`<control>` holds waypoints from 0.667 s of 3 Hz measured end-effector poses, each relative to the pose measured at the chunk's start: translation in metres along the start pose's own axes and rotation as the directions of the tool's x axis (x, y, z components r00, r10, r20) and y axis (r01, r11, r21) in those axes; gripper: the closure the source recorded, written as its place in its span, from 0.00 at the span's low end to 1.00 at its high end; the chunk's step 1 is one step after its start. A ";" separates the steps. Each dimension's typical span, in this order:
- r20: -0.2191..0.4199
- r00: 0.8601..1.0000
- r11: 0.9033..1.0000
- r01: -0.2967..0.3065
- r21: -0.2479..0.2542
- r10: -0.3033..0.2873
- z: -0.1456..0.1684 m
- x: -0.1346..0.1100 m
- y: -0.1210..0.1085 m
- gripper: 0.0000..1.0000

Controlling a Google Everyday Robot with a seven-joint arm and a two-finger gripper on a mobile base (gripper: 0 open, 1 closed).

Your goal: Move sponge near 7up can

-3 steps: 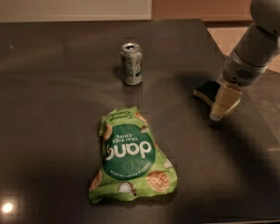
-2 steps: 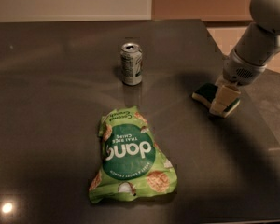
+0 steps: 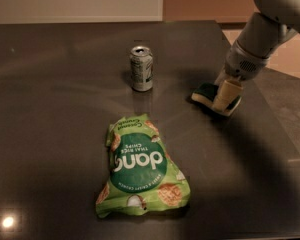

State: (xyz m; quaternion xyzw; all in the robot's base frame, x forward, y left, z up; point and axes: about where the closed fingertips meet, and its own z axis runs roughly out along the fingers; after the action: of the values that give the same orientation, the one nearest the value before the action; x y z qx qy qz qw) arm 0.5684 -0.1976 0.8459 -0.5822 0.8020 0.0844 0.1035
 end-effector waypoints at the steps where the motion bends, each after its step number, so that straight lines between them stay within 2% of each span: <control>1: 0.031 0.997 0.997 0.071 -0.019 -0.070 0.004 -0.042 0.000 1.00; 2: 0.061 0.991 0.992 0.123 -0.030 -0.121 0.012 -0.080 -0.001 1.00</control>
Offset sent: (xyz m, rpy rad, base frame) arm 0.0366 0.1182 0.0161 0.0880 -0.0208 0.1950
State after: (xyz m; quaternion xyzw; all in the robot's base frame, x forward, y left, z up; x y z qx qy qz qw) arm 0.5939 -0.1219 0.8554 -0.6290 0.7600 0.1087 0.1221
